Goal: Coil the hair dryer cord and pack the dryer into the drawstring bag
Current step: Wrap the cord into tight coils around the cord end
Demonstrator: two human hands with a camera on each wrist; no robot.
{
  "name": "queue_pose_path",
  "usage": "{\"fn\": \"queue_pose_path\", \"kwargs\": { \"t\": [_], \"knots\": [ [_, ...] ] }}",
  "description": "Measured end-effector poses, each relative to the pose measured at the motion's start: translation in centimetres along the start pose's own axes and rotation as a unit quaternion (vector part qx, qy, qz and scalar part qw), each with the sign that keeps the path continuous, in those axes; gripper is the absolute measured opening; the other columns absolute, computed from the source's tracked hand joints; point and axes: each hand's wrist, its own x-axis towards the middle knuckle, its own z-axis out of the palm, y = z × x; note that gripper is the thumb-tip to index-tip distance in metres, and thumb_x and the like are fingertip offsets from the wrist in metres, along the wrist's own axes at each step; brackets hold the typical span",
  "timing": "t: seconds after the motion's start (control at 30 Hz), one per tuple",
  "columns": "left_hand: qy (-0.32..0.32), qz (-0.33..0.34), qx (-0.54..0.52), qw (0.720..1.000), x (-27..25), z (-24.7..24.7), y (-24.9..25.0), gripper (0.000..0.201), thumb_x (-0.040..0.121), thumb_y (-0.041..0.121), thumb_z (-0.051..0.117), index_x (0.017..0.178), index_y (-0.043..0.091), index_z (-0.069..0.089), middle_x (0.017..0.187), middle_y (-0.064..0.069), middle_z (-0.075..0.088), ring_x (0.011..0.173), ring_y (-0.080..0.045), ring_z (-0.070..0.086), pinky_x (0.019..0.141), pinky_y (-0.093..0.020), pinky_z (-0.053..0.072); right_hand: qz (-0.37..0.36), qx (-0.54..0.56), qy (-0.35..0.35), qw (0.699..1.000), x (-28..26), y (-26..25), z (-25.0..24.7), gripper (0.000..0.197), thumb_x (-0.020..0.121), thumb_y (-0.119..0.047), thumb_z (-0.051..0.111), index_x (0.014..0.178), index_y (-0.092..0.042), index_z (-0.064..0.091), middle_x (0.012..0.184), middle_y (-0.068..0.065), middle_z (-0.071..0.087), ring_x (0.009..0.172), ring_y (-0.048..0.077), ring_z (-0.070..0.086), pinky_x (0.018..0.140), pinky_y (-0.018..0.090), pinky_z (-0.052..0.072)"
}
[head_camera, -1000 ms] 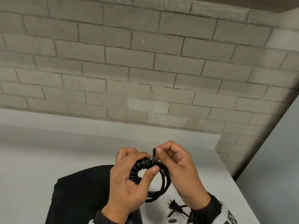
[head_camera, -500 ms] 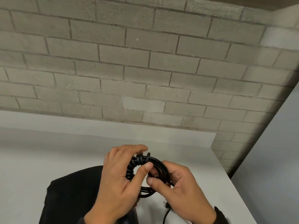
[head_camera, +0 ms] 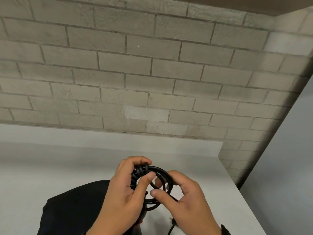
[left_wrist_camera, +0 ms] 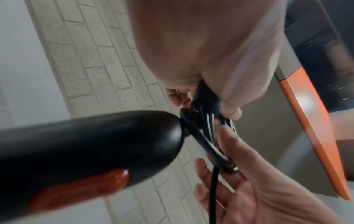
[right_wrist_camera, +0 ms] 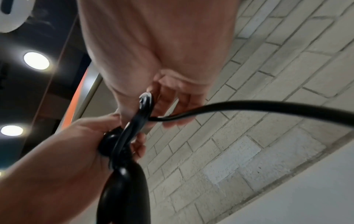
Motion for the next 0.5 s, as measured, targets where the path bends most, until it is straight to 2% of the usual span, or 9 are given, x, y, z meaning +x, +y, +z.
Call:
{"fn": "queue_pose_path", "kwargs": {
  "t": [0.07, 0.13, 0.23, 0.27, 0.33, 0.4, 0.5],
  "knots": [
    [0.021, 0.001, -0.004, 1.000, 0.1, 0.3, -0.2, 0.024, 0.079, 0.052, 0.059, 0.101, 0.044, 0.061, 0.097, 0.005, 0.066, 0.091, -0.018, 0.065, 0.078, -0.032, 0.049, -0.050, -0.055, 0.109, 0.991, -0.4, 0.5, 0.7, 0.029, 0.070, -0.037, 0.080, 0.093, -0.039, 0.063, 0.095, -0.013, 0.061, 0.089, 0.008, 0.057, 0.076, 0.009, 0.041],
    [0.038, 0.004, 0.000, 0.999, 0.1, 0.8, -0.2, 0.023, 0.079, 0.052, 0.059, 0.100, 0.045, 0.060, 0.097, 0.006, 0.066, 0.093, -0.018, 0.064, 0.079, -0.030, 0.048, -0.116, -0.117, 0.196, 0.967, -0.7, 1.0, 1.3, 0.027, 0.069, -0.038, 0.080, 0.090, -0.036, 0.063, 0.089, -0.011, 0.054, 0.078, 0.005, 0.056, 0.066, 0.008, 0.041],
    [0.062, 0.003, 0.020, 0.998, 0.0, 1.4, -0.1, 0.021, 0.078, 0.054, 0.058, 0.099, 0.050, 0.058, 0.097, 0.013, 0.065, 0.092, -0.011, 0.064, 0.079, -0.018, 0.048, -0.193, -0.231, 0.217, 0.929, -1.0, 1.5, 2.5, 0.009, 0.080, -0.030, 0.075, 0.082, -0.027, 0.067, 0.073, -0.003, 0.050, 0.054, 0.012, 0.049, 0.045, 0.022, 0.041],
    [0.066, 0.003, 0.029, 0.997, 0.0, 1.5, -0.2, 0.022, 0.077, 0.053, 0.058, 0.099, 0.051, 0.058, 0.097, 0.015, 0.065, 0.093, -0.009, 0.064, 0.078, -0.014, 0.048, -0.188, -0.247, 0.214, 0.926, -1.0, 1.5, 2.7, 0.005, 0.083, -0.031, 0.073, 0.084, -0.028, 0.069, 0.071, -0.004, 0.050, 0.050, 0.013, 0.048, 0.042, 0.022, 0.040],
    [0.069, 0.002, 0.041, 0.997, 0.0, 1.6, -0.3, 0.021, 0.078, 0.051, 0.061, 0.099, 0.052, 0.056, 0.098, 0.018, 0.065, 0.092, -0.009, 0.064, 0.076, -0.013, 0.048, -0.161, -0.266, 0.204, 0.928, -1.1, 1.3, 3.0, 0.009, 0.086, -0.036, 0.067, 0.088, -0.029, 0.072, 0.069, -0.005, 0.052, 0.045, 0.011, 0.044, 0.039, 0.019, 0.037],
    [0.069, 0.011, 0.056, 0.996, -0.1, 1.6, -0.4, 0.022, 0.079, 0.051, 0.060, 0.100, 0.055, 0.055, 0.098, 0.019, 0.064, 0.091, -0.012, 0.065, 0.075, -0.015, 0.049, -0.123, -0.269, 0.180, 0.938, -1.3, 0.8, 3.4, 0.013, 0.087, -0.038, 0.061, 0.089, -0.031, 0.071, 0.071, -0.008, 0.051, 0.042, 0.008, 0.042, 0.037, 0.015, 0.034],
    [0.071, 0.034, 0.079, 0.994, 0.0, 1.6, -0.3, 0.022, 0.080, 0.053, 0.055, 0.101, 0.054, 0.053, 0.099, 0.020, 0.062, 0.088, -0.017, 0.064, 0.073, -0.024, 0.051, -0.011, -0.231, 0.135, 0.964, -1.5, 0.0, 3.6, 0.016, 0.086, -0.048, 0.050, 0.083, -0.036, 0.061, 0.076, -0.012, 0.045, 0.049, 0.005, 0.048, 0.041, 0.013, 0.038]
  ]
}}
